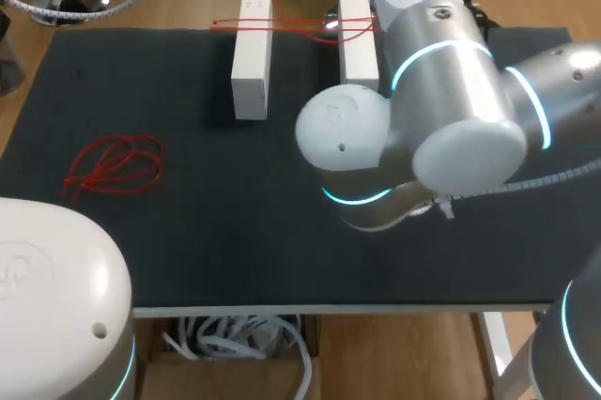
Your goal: Grab the tape and strap the tape.
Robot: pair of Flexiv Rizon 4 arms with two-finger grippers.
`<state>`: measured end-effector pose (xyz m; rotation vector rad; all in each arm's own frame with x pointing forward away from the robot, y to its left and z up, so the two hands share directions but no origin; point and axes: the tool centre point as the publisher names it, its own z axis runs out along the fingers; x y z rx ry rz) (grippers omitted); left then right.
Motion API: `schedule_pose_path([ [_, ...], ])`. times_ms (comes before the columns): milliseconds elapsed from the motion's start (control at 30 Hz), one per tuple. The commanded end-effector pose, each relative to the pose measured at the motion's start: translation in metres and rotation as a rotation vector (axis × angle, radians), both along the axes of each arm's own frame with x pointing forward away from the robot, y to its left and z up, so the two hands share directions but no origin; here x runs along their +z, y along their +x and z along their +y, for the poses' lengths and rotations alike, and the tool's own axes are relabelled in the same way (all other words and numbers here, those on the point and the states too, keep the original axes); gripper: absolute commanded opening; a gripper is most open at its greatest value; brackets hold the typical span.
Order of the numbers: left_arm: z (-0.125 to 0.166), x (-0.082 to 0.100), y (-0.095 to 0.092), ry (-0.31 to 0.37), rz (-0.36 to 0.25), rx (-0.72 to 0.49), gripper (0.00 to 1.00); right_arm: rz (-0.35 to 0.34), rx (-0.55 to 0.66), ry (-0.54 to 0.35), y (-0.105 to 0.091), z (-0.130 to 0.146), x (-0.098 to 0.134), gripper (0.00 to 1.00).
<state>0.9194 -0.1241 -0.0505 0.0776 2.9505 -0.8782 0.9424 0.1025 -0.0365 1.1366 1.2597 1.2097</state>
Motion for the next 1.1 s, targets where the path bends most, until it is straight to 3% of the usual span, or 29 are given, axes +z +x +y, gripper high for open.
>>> schedule_pose_path([
  [33,0.0,0.001,0.0,0.004,0.002,0.0,0.0,0.006,-0.127,-0.133,-0.003,0.018,0.004,0.0],
  [333,0.0,0.001,0.0,0.004,0.002,0.0,0.0,-0.021,-0.183,-0.336,-0.009,0.027,0.01,0.0],
  [733,0.0,0.001,0.0,0.004,0.002,0.0,0.0,-0.076,-0.092,-0.643,-0.012,0.031,0.03,0.0],
  [1100,0.0,0.001,0.0,0.004,0.002,0.0,0.0,0.003,0.033,-0.92,-0.017,0.037,0.036,0.0],
])
